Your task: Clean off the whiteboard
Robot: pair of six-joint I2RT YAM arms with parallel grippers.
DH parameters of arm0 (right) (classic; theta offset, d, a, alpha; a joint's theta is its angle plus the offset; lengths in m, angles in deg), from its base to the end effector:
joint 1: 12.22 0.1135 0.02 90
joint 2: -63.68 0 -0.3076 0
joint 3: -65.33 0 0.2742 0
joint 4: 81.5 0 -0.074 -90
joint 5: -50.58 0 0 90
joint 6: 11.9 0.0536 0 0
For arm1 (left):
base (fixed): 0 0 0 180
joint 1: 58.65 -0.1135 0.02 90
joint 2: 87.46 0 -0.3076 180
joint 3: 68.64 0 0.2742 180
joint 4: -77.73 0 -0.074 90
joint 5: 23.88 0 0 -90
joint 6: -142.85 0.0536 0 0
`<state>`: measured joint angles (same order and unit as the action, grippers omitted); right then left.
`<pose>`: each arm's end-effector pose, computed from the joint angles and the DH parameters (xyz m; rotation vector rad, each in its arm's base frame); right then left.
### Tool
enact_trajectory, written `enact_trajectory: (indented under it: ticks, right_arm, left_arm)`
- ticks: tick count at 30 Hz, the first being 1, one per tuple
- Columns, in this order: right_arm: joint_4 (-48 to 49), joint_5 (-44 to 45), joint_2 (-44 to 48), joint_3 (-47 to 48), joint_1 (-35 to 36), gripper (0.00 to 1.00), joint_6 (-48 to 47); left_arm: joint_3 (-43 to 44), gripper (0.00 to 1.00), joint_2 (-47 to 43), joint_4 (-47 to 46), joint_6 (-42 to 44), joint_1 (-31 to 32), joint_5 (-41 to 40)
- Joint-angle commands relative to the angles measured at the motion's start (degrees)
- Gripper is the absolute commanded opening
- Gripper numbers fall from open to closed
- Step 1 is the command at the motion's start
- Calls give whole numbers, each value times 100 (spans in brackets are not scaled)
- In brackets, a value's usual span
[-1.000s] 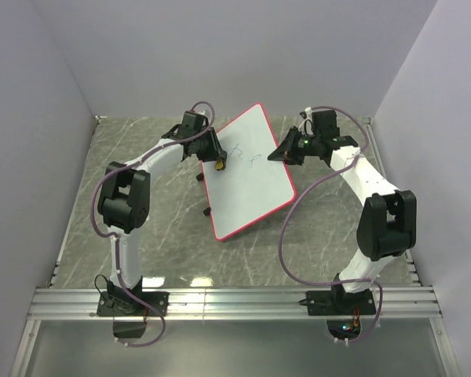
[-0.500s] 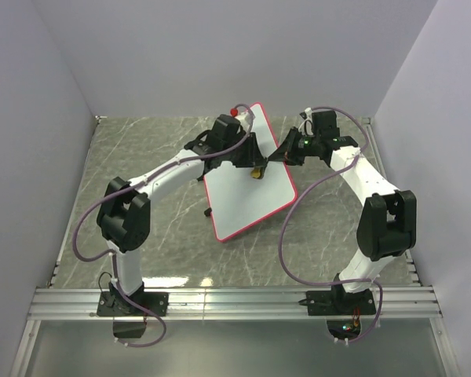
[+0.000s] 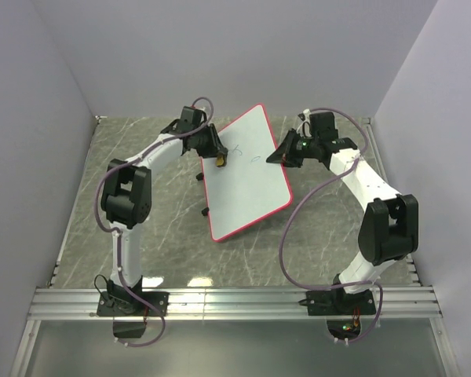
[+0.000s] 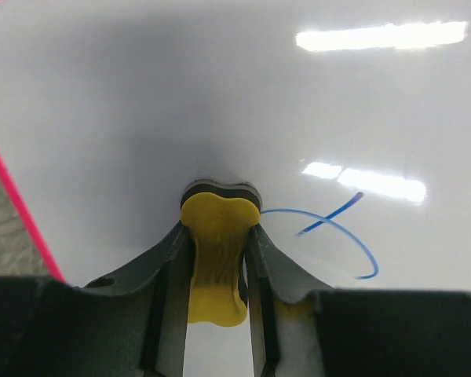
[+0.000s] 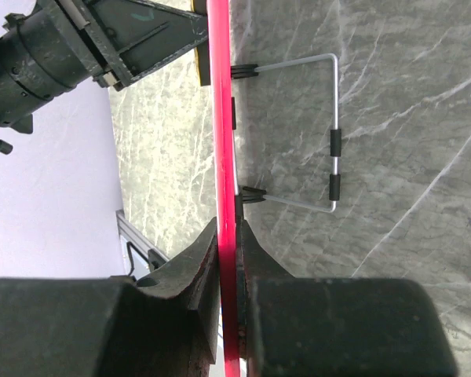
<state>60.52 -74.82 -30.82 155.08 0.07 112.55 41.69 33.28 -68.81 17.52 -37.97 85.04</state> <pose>0.3880 0.1163 0.3176 0.1317 2.4080 1.1143 0.4961 -0.2058 0.2419 -0.1397 2.4477 -0.8487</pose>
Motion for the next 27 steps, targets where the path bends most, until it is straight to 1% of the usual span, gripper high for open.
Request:
enact_trajectory:
  ticks: [1,2,4,5,6,10,12,16,19,21,25,27]
  right_arm:
    - [-401,6,230,-160,247,0,-229]
    - [-375,7,256,-195,247,0,-220]
    - [-296,7,283,-274,247,0,-194]
    - [-270,-2,283,-301,265,0,-176]
    - [-243,-20,274,-336,265,0,-159]
    - [-164,-46,195,-354,291,0,-141]
    - [-164,-46,151,-310,300,0,-158]
    - [-190,-72,81,-231,309,0,-176]
    - [-208,-81,81,-213,317,0,-176]
    - [-208,-64,98,-222,344,0,-185]
    - [-234,-46,203,-301,344,0,-202]
    - [-260,-20,256,-353,352,0,-229]
  left_arm:
    - [75,0,-33,529,333,470,-46]
    - [-73,0,-312,494,369,698,-107]
    - [-215,0,-543,415,404,936,-73]
    - [-294,0,-700,397,387,1163,-29]
    - [-320,0,-763,379,378,1261,137]
    - [-120,0,-904,493,325,1727,428]
    - [-31,0,-921,537,273,1781,464]
    - [153,0,-869,484,97,1632,245]
    - [434,0,-545,686,44,1413,147]
    - [488,0,-307,652,9,1114,103]
    - [926,0,290,870,9,491,24]
    - [1093,0,694,1011,35,331,-2]
